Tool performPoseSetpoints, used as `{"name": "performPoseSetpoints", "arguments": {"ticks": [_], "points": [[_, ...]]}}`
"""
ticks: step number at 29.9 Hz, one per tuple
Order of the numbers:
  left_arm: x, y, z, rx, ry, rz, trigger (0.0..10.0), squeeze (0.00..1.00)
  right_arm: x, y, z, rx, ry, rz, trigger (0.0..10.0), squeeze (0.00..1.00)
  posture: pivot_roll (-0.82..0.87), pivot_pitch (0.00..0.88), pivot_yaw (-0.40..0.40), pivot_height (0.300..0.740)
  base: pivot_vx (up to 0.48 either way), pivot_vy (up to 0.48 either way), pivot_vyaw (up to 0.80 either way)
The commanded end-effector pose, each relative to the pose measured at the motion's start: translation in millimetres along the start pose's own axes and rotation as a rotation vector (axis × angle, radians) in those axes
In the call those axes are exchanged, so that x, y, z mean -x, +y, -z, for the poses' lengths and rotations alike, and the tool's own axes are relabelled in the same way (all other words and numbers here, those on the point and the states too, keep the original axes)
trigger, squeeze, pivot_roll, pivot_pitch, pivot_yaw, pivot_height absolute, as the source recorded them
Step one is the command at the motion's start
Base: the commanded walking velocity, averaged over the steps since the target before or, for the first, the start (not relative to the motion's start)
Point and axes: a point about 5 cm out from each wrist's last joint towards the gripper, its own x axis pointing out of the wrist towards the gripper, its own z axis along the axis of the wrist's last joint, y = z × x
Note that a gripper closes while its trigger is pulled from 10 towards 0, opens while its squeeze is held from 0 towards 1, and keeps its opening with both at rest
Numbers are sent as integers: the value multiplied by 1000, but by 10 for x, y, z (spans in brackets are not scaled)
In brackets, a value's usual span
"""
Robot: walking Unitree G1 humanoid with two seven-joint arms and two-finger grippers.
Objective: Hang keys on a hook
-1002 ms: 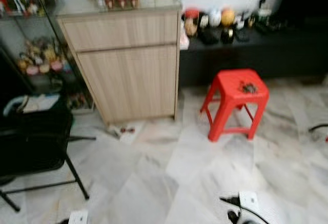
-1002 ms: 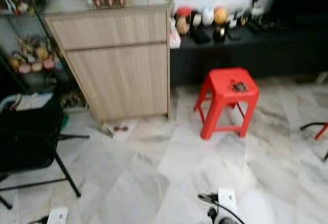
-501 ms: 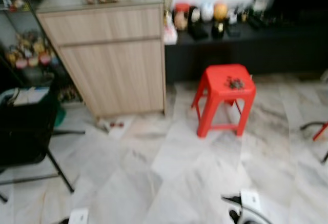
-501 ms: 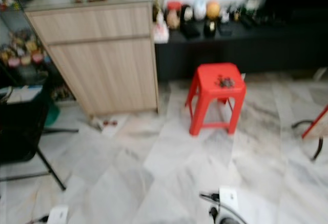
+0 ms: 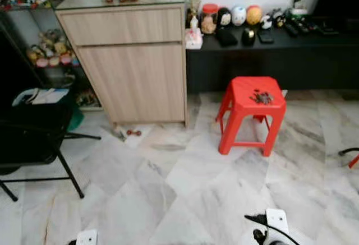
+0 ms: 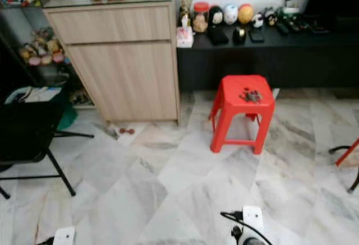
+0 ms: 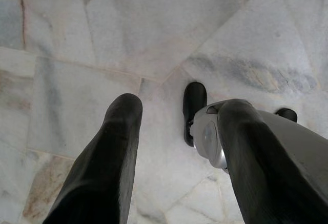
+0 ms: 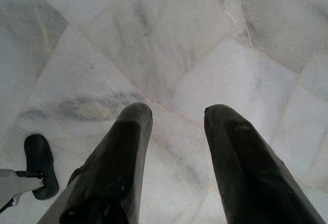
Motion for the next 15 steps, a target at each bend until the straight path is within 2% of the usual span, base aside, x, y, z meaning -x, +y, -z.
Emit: {"name": "performPoseSetpoints", "arguments": {"ticks": [1, 15], "points": [[4, 28, 3, 15, 4, -3, 10000, 0, -4, 26, -14, 5, -4, -8, 10000, 0, -111, 28, 13, 740, 274, 0, 0], [-30, -31, -162, 0, -30, 24, 10000, 0, -25, 92, -219, -60, -88, -18, 10000, 0, -145, 0, 38, 740, 298, 0, 0]]}}
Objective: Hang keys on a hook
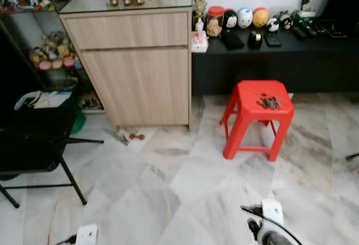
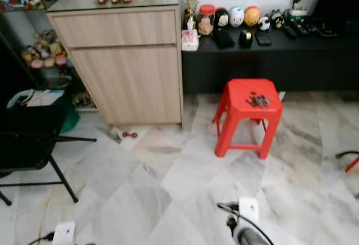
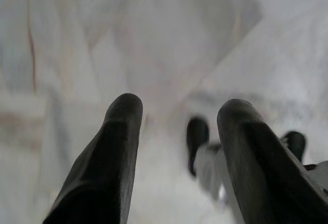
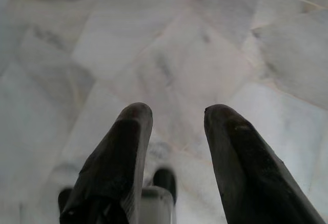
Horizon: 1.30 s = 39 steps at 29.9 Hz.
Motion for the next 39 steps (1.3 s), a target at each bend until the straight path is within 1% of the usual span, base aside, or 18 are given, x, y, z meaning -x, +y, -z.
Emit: {"name": "performPoseSetpoints", "arguments": {"ticks": [1, 5, 12, 16, 18, 20, 26, 30, 32, 39], "points": [[-11, -63, -5, -1, 1, 18, 10000, 0, 13, -85, 28, -32, -1, 29, 10000, 0, -144, 0, 40, 740, 315, 0, 0], [-18, -76, -35, 2, -6, 18, 10000, 0, 6, -71, 1, -41, -5, 34, 10000, 0, -136, 0, 37, 740, 323, 0, 0], [-10, -47, -4, -3, 5, 9, 10000, 0, 12, -59, 47, -46, 7, 39, 10000, 0, -123, 0, 43, 740, 333, 0, 0], [10, 10, 59, -8, 22, -5, 10000, 0, 28, -46, 127, -50, 16, 31, 10000, 0, -105, 0, 44, 740, 337, 0, 0], [20, 44, 86, -9, 29, -16, 10000, 0, 35, -35, 163, -46, 23, 28, 10000, 0, -104, 0, 58, 740, 337, 0, 0], [32, 77, 105, -53, 38, -7, 10000, 0, 45, -23, 215, -63, 27, 44, 10000, 0, -119, 0, 82, 740, 337, 0, 0], [40, 101, 121, -73, 45, -3, 10000, 0, 53, -23, 240, -39, 22, 78, 10000, 0, -145, 0, 105, 740, 339, 0, 0], [42, 105, 125, -84, 48, -3, 10000, 0, 56, -24, 249, -34, 23, 82, 10000, 0, -145, 0, 105, 740, 340, 0, 0], [43, 92, 130, -91, 44, 12, 10000, 0, 62, -34, 271, -55, 28, 88, 10000, 0, -148, 0, 101, 740, 337, 0, 0], [41, 62, 143, -85, 41, 23, 10000, 0, 67, -68, 273, -54, 25, 90, 10000, 0, -143, 0, 86, 740, 340, 0, 0]]}}
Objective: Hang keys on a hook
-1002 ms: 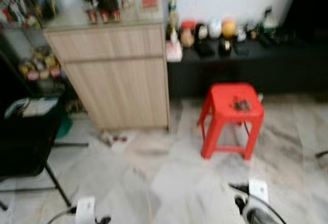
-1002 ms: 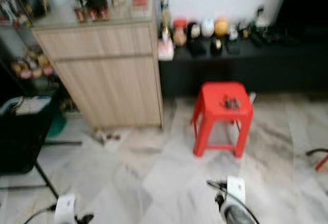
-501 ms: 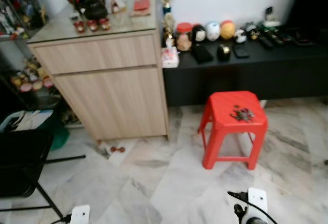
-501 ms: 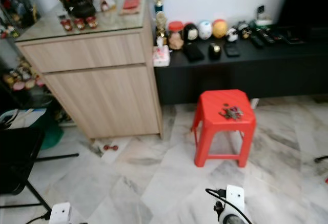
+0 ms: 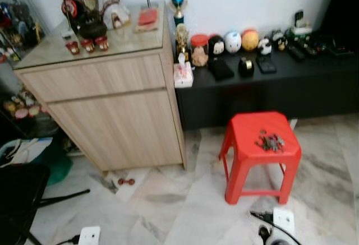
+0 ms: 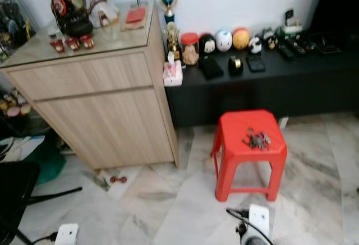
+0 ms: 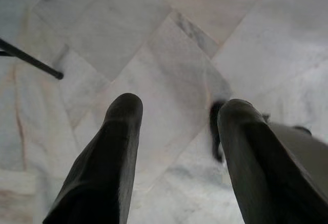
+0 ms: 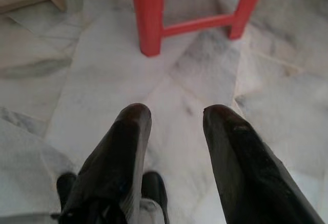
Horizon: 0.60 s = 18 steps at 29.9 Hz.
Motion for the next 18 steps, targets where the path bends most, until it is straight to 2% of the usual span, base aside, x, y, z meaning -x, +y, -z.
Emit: {"name": "performPoseSetpoints", "arguments": {"ticks": [1, 8, 18], "points": [[20, 66, 47, -9, 18, -15, 10000, 0, 6, 75, 31, -4, 3, -21, 10000, 0, -138, 0, 76, 740, 341, 0, 0], [13, 29, 47, 26, 9, -13, 10000, 0, 0, 26, -2, 38, -2, -20, 10000, 0, -113, 3, 45, 740, 340, 0, 0], [8, -4, 49, 44, 3, -9, 10000, 0, 2, -25, -13, 9, -16, 14, 10000, 0, -111, 16, 27, 740, 339, 0, 0]]}}
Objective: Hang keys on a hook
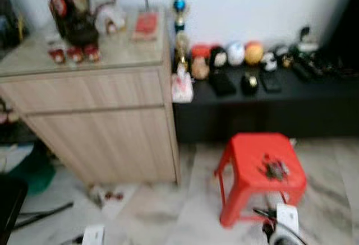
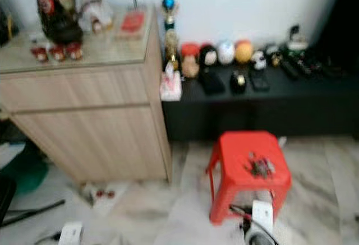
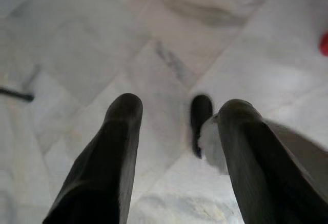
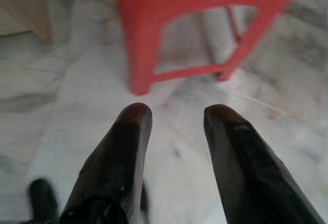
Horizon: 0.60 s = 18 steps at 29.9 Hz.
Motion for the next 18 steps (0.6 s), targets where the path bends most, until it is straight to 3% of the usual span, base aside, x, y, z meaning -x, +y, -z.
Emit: {"name": "performPoseSetpoints", "arguments": {"ticks": [1, 4, 9, 18], "points": [[-5, -20, -6, 16, -3, 3, 10000, 0, 6, -58, 18, -6, 0, 16, 10000, 0, -110, 16, 24, 740, 337, 0, 0], [-5, -25, -2, 20, -4, 3, 10000, 0, 7, -67, 24, -11, 6, 18, 10000, 0, -102, 19, 19, 740, 337, 0, -144], [-5, -22, 1, 17, -2, -9, 10000, 0, 6, -78, 25, -4, 12, 22, 10000, 0, -89, 23, 10, 740, 313, 0, -798], [-3, -12, -2, 61, -17, -23, 10000, 0, 6, -63, 17, -1, 1, 21, 10000, 0, -81, 17, 10, 740, 0, 0, -742]]}}
